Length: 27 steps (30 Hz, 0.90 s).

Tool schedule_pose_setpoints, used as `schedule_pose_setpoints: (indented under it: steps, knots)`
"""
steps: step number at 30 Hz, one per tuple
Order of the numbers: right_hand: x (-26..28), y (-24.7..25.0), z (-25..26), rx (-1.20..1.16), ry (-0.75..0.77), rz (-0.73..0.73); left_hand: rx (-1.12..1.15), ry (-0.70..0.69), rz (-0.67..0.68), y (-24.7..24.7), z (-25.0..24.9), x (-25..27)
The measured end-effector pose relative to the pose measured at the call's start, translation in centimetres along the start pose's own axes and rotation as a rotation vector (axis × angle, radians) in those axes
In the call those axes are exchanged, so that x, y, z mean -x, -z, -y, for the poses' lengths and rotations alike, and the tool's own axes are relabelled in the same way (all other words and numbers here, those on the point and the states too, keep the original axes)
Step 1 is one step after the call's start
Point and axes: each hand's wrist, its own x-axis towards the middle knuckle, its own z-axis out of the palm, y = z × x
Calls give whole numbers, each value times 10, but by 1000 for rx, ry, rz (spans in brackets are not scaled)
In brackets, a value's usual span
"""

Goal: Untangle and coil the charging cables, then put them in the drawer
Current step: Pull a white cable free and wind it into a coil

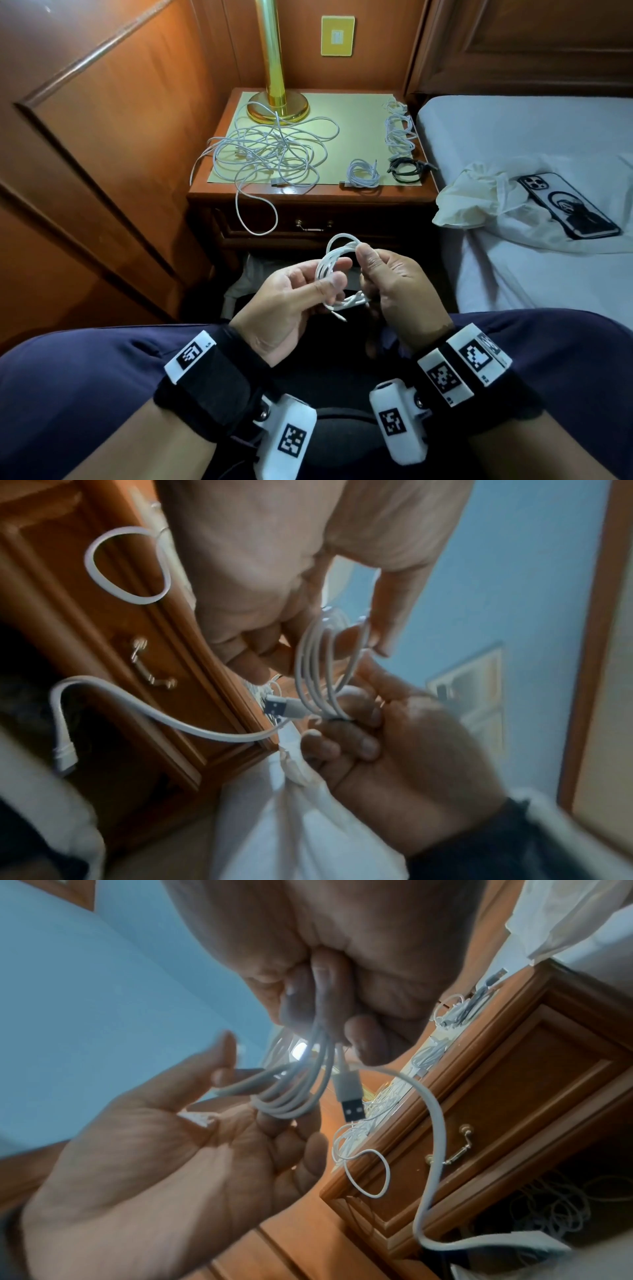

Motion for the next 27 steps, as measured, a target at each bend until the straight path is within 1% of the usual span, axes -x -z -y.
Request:
schedule_pose_setpoints:
  steps: [2,4,7,9,11,13,15,16,17,18,20,21,23,25,27]
  knots:
    - [-1,0,-5,37,35,-17,-81,-46,-52,-2,2,-3]
    - [-1,-2,-8,60,61,-29,-201,-79,-152,-2,7,-4]
    - [-5,4,-8,20,53,-75,-399,-114,-327,7,12,-6]
    - [-10,12,-7,40,49,-95,-402,-141,-403,13,6,-7]
    - [-16,21,-4,15,30,-137,-257,-149,-392,18,-6,-9]
    - [-20,30,0,-93,5,-168,-140,-137,-345,27,-18,-10]
    - [-21,36,5,-181,4,-190,-157,-143,-315,38,-26,-10]
    - [-22,39,6,-199,13,-213,-196,-160,-321,43,-28,-10]
    - [-22,42,7,-210,21,-240,-269,-197,-344,49,-30,-11]
    - [-22,45,8,-220,24,-271,-393,-249,-375,54,-32,-11]
    - [-23,49,10,-245,29,-330,-730,-347,-444,61,-34,-10]
    - [-23,52,10,-260,36,-350,-857,-378,-471,64,-34,-11]
    - [-24,52,9,-285,42,-360,-992,-422,-497,65,-32,-11]
    - [-23,51,10,-311,31,-330,-1129,-515,-471,62,-25,-12]
    - [-24,50,11,-353,6,-266,-1258,-607,-384,55,-12,-14]
